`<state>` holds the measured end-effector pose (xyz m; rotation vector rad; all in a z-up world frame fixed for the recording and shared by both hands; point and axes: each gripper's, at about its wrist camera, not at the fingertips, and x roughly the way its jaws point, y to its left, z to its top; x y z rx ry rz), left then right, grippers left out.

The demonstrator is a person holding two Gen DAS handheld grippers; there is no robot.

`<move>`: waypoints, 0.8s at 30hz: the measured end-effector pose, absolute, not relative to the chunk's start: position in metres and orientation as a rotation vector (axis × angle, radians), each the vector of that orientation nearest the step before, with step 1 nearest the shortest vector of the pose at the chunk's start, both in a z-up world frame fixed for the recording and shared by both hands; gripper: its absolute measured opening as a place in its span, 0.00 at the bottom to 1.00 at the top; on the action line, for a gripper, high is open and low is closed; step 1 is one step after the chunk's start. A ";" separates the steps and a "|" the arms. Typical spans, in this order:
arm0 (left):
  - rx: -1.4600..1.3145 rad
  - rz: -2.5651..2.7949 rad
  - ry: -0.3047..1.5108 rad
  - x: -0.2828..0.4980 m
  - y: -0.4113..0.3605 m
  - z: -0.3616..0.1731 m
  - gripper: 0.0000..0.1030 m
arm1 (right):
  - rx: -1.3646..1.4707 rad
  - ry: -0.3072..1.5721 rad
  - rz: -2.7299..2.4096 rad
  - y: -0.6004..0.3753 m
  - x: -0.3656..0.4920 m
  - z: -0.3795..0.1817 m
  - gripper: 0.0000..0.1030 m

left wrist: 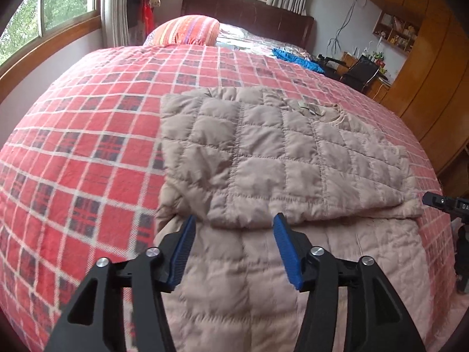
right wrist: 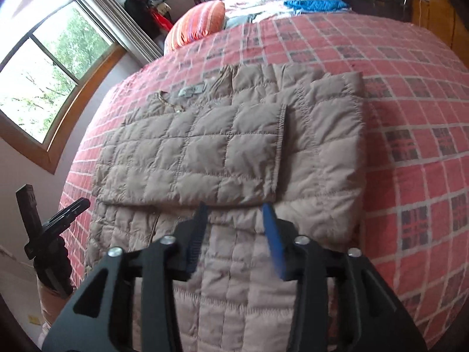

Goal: Fold large clothes
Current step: 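Grasp the jacket hem with both tools to fold it toward the collar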

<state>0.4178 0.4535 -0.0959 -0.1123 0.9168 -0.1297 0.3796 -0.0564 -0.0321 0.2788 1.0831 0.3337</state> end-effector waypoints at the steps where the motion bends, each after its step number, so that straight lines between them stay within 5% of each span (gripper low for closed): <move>1: -0.113 -0.129 0.909 0.407 0.460 -0.092 0.57 | 0.275 1.069 0.337 -0.062 0.370 -0.028 0.44; 24: -0.185 -0.140 1.068 0.192 0.554 -0.149 0.64 | 0.282 1.193 0.363 -0.135 0.141 -0.086 0.61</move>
